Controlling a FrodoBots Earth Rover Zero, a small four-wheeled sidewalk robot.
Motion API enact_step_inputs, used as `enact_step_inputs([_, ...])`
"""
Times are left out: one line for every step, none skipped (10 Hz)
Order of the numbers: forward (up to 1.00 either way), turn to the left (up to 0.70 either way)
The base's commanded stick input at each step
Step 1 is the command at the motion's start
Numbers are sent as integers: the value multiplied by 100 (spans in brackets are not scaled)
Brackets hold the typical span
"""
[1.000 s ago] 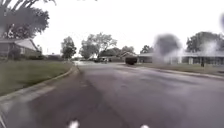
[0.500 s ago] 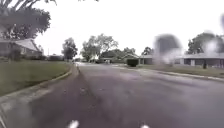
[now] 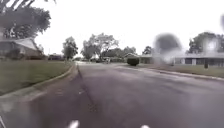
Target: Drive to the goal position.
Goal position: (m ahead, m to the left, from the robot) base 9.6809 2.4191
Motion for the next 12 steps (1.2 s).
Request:
enact_step_inputs([50,44])
enact_step_inputs([50,0])
enact_step_inputs([50,0])
enact_step_inputs([50,0])
enact_step_inputs([50,0])
enact_step_inputs([50,0])
enact_step_inputs([50,0])
enact_step_inputs([50,0])
enact_step_inputs([50,0])
enact_step_inputs([50,0])
enact_step_inputs([50,0])
enact_step_inputs([50,0])
